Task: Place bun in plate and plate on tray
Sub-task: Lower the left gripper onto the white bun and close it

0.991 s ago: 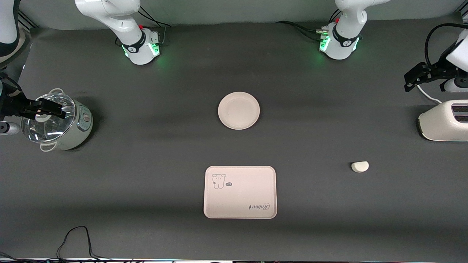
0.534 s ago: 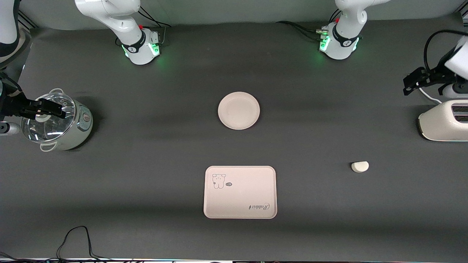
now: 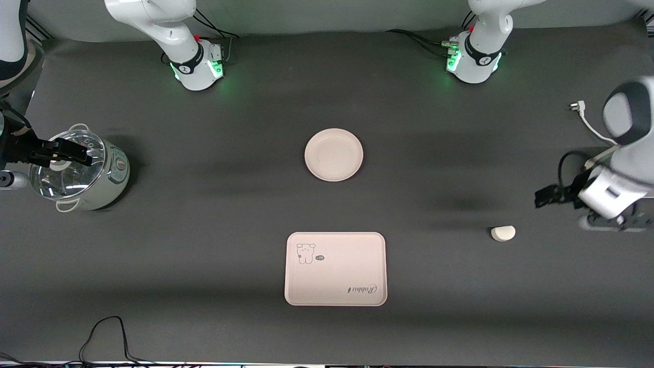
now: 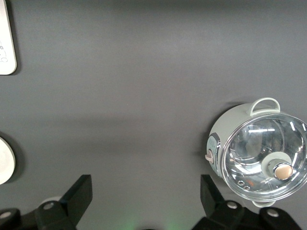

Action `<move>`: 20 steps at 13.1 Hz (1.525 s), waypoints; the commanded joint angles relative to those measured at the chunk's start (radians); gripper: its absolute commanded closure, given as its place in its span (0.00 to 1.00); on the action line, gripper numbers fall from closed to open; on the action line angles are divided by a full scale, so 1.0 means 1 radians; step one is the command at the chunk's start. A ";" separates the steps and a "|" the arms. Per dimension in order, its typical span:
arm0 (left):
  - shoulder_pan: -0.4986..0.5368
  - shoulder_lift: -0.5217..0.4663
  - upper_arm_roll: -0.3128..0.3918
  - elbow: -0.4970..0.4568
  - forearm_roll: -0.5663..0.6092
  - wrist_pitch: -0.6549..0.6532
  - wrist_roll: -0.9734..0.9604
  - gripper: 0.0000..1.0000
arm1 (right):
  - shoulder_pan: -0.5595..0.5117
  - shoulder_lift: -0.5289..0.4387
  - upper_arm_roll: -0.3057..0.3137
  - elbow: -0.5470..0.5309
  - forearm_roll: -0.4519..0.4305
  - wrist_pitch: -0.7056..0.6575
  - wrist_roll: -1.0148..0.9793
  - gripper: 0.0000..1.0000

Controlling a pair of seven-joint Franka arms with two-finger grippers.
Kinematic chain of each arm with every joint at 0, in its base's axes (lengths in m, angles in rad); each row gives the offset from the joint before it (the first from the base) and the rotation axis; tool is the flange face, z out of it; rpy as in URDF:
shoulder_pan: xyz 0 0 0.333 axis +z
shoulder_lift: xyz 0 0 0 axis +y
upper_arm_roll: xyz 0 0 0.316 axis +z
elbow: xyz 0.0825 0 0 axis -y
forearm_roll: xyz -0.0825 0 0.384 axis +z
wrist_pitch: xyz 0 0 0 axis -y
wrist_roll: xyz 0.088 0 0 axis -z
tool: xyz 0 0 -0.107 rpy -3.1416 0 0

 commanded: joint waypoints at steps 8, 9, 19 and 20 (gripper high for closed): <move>-0.004 0.239 0.004 -0.182 0.029 0.522 -0.011 0.00 | 0.002 -0.005 -0.004 -0.001 0.010 0.004 -0.023 0.00; -0.005 0.255 0.004 -0.187 0.029 0.546 -0.011 0.00 | 0.002 -0.005 -0.004 -0.001 0.010 0.004 -0.023 0.00; -0.008 0.281 0.005 -0.189 0.029 0.554 -0.011 0.43 | 0.002 -0.003 -0.004 -0.001 0.010 0.004 -0.023 0.00; -0.007 0.281 0.005 -0.189 0.029 0.554 -0.011 0.46 | 0.002 -0.003 -0.004 -0.002 0.010 0.004 -0.023 0.00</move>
